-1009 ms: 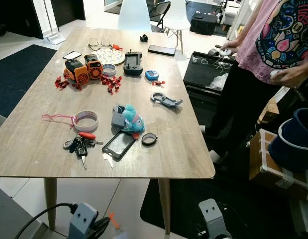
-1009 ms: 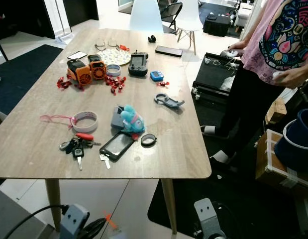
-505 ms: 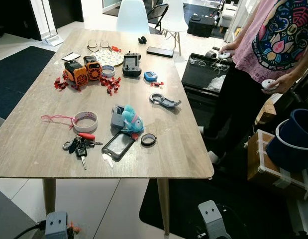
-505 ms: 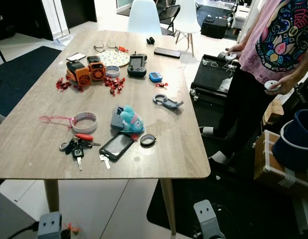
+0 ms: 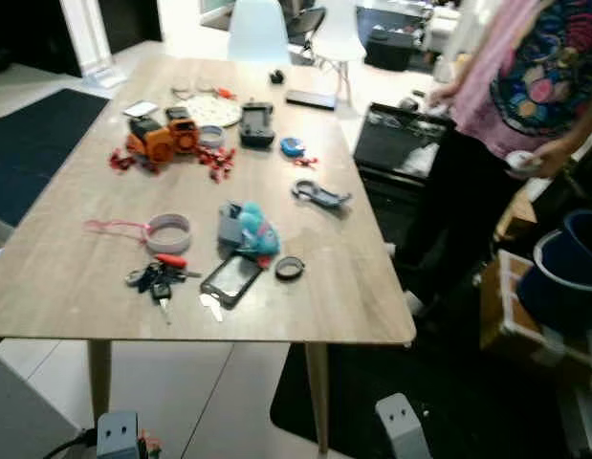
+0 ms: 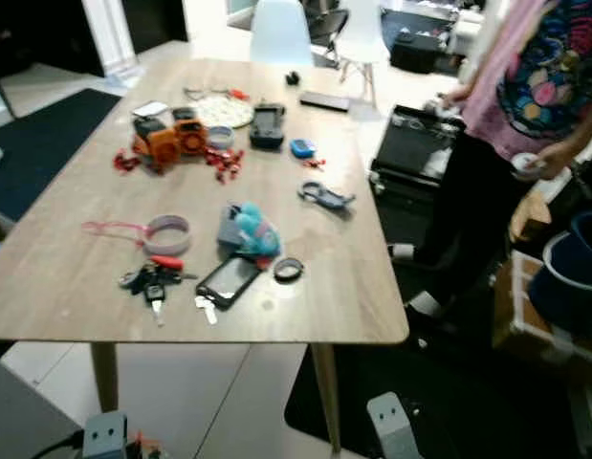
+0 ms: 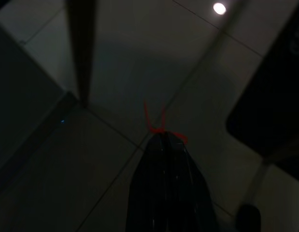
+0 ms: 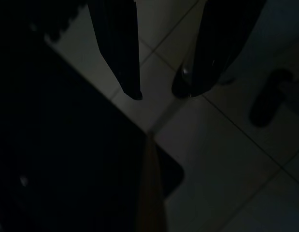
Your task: Hang keys on a hook
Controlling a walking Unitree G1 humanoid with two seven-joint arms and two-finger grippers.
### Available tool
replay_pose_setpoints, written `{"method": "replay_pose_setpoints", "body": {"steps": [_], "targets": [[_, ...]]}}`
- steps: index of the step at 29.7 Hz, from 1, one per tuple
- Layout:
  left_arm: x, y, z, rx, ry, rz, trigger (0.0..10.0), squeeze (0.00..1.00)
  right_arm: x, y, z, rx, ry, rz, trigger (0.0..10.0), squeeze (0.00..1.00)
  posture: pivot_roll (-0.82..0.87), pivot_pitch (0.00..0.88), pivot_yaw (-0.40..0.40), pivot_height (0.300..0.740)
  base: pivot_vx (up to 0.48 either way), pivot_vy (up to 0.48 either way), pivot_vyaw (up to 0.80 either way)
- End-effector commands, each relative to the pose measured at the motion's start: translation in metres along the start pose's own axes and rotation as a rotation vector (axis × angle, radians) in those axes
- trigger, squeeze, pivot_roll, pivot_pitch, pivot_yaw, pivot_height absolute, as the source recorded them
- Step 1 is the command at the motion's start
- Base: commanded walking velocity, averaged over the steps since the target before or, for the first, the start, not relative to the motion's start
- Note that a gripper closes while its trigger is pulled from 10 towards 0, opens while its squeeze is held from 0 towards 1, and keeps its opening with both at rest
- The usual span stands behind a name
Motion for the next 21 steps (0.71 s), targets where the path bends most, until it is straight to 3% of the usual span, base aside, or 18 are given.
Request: {"method": "replay_pose_setpoints", "body": {"steps": [1,4,21], "targets": [[-0.0112,-0.0047,-0.0025,0.0,-0.017,0.036,10.0,0.0,-0.0065,-0.0017,-0.0003,-0.001,-0.003,0.025,10.0,0.0,0.05,0.078,-0.077,0.74,0.0,0.0,0.8],[-0.0137,-0.0047,0.0005,0.036,-0.042,0.051,10.0,0.0,-0.0079,-0.0018,0.001,0.004,-0.008,0.031,10.0,0.0,0.05,0.078,-0.077,0.74,0.0,0.0,0.8],[-0.019,-0.0044,-0.0008,0.019,-0.033,0.087,10.0,0.0,-0.0082,-0.0013,0.0032,0.011,-0.019,0.037,10.0,0.0,0.06,0.076,-0.077,0.74,0.0,0.0,0.8]]}}
Point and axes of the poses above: a point about 5 cm out from each wrist's last joint towards the gripper, its own y axis pointing out of the wrist towards the gripper, its own x axis along the axis of the wrist's last joint, z = x × y, the point moved 3 cm from there along y, pointing out of the wrist towards the gripper, and after that the axes turned 5 degrees about y, right-handed, at the moved point
